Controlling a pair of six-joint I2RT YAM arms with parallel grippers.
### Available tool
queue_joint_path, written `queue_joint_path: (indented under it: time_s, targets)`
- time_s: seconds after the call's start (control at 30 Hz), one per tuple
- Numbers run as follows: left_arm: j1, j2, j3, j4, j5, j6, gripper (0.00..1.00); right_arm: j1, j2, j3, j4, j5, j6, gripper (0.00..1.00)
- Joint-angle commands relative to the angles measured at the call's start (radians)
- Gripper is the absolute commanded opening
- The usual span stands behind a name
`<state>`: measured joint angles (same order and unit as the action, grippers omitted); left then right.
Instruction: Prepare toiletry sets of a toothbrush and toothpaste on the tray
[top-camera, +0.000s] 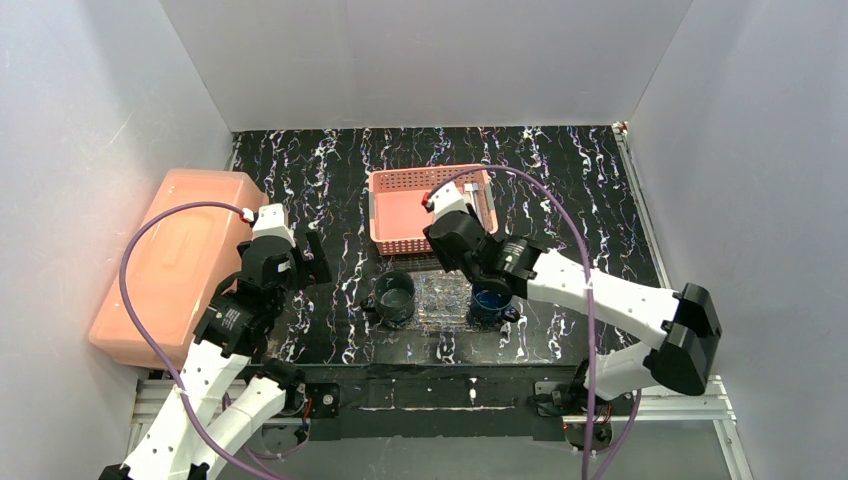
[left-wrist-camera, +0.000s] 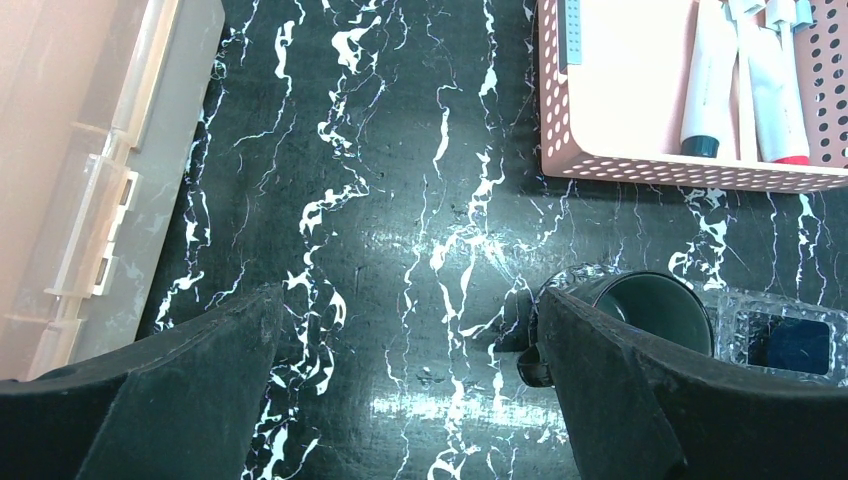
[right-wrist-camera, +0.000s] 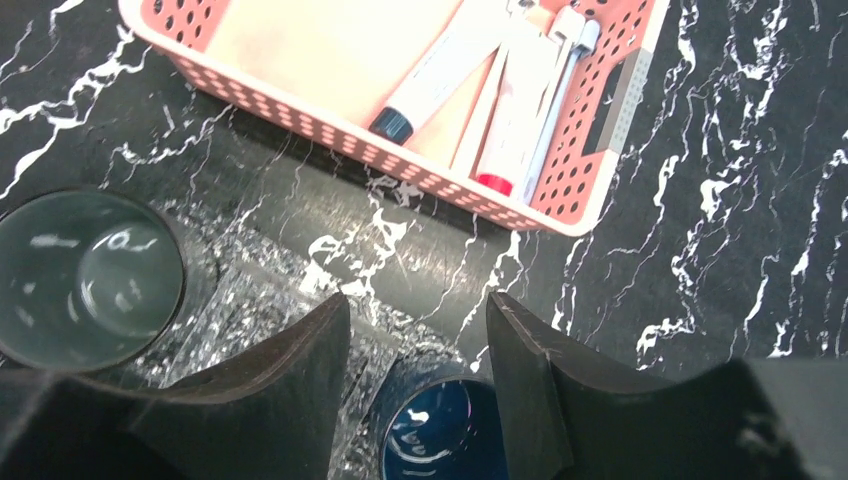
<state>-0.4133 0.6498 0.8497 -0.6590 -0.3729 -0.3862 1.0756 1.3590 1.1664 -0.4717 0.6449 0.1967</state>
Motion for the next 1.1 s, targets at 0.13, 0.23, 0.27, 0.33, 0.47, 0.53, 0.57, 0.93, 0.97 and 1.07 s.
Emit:
queue_joint_path:
  time_s: [0.13,0.23,0.27,0.33,0.47,0.53,0.57,0.93,0.97,1.07]
  targets:
    - [0.008,-0.01,-0.005,0.005,0.014,0.0,0.99,-0.064,0.135,0.169,0.046,0.04,-0.081,0.64]
    - [0.008,-0.007,-0.005,0.007,0.024,0.0,0.99,-0.088,0.186,0.203,0.064,0.009,-0.088,0.66]
    - [0.008,-0.006,-0.005,0.007,0.026,0.0,0.99,-0.104,0.202,0.218,0.065,-0.007,-0.086,0.66]
    - [0.007,-0.005,-0.005,0.007,0.029,-0.002,0.99,-0.131,0.232,0.244,0.065,-0.043,-0.075,0.66]
    - [0.007,-0.001,-0.005,0.009,0.036,-0.002,0.99,-0.199,0.3,0.297,0.055,-0.16,-0.049,0.67]
    - [0.007,0.003,-0.005,0.013,0.045,-0.001,0.99,-0.231,0.342,0.332,0.041,-0.205,-0.026,0.66]
    - [0.007,0.005,-0.005,0.014,0.049,0.001,0.99,-0.245,0.368,0.346,0.037,-0.221,-0.016,0.66]
    - [-0.001,0.001,-0.008,0.019,0.061,0.009,0.99,-0.342,0.542,0.429,0.058,-0.319,0.178,0.68]
    - [-0.002,0.001,-0.008,0.019,0.061,0.009,0.99,-0.351,0.55,0.432,0.067,-0.333,0.196,0.68]
    - [-0.007,0.001,-0.008,0.02,0.064,0.01,0.99,-0.368,0.588,0.457,0.075,-0.352,0.246,0.7]
